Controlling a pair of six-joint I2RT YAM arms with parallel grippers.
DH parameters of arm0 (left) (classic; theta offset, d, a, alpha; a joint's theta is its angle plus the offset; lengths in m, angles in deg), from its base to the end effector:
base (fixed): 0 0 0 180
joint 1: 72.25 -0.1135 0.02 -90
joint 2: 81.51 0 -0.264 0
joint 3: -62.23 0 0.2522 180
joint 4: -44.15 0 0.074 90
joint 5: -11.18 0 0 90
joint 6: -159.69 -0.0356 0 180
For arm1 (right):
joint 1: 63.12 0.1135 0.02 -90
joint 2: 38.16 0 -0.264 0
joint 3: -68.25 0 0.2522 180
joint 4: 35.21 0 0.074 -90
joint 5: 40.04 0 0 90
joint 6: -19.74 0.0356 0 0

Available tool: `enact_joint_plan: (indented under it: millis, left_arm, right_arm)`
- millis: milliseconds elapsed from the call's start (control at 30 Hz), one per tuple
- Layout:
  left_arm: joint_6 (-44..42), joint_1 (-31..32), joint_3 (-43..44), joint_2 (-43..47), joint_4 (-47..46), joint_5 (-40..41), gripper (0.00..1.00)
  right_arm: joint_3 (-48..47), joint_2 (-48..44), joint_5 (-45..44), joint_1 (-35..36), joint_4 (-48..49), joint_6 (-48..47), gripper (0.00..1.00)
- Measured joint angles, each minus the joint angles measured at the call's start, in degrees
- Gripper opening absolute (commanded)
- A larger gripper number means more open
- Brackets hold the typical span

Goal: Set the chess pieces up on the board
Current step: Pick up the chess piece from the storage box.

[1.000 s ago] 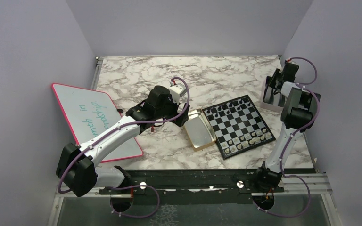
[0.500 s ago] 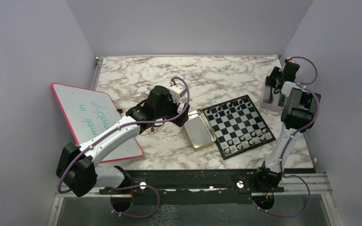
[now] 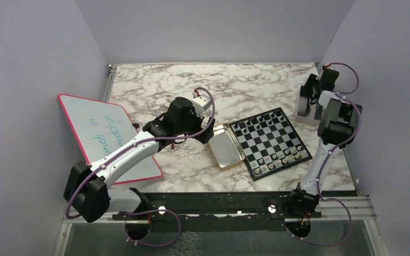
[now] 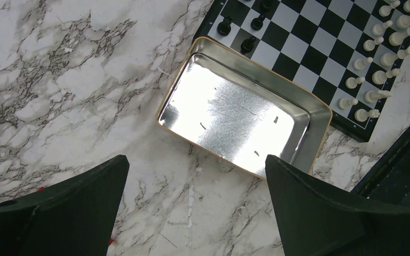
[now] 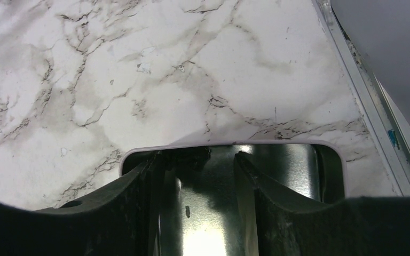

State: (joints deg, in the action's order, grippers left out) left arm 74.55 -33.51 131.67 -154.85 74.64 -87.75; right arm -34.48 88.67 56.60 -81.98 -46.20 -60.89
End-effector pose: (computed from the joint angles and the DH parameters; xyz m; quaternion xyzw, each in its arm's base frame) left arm 0.2196 -0.1833 0.2876 0.2917 0.8330 -0.2366 0.4062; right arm 0.4726 -0.1571 0.1590 0.1901 0.8656 0.0131 0.4630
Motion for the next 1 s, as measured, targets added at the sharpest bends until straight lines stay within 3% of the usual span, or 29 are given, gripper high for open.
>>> enact_joint_plan:
  millis: [433,1000]
  left_arm:
    - [0.0,0.0,0.0,-0.5,0.0,-0.7,0.99]
    - [0.0,0.0,0.0,-0.5,0.0,-0.8,0.99]
  right_arm:
    - [-1.1,0.8,-1.7,0.0,-2.4,-0.6,0.43]
    - [-3.6,1.7,-2.5,0.0,-4.0,-2.6,0.43]
